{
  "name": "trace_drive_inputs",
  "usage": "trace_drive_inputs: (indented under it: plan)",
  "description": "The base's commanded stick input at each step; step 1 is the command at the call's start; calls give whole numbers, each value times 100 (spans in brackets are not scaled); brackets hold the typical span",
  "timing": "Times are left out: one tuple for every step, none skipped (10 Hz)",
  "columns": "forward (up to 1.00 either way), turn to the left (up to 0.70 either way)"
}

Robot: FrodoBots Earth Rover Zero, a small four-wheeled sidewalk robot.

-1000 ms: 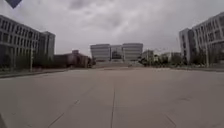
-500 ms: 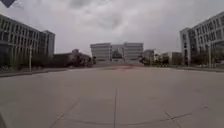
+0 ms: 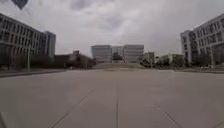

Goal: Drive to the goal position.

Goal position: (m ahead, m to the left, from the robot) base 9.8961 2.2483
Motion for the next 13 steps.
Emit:
trace_drive_inputs:
  plan:
    - [70, -1]
    - [70, -1]
    - [70, -1]
    - [70, -1]
    - [70, -1]
    - [70, -1]
    - [70, -1]
    - [70, -1]
    - [70, -1]
    - [70, -1]
    - [70, -1]
    - [70, -1]
    - [70, -1]
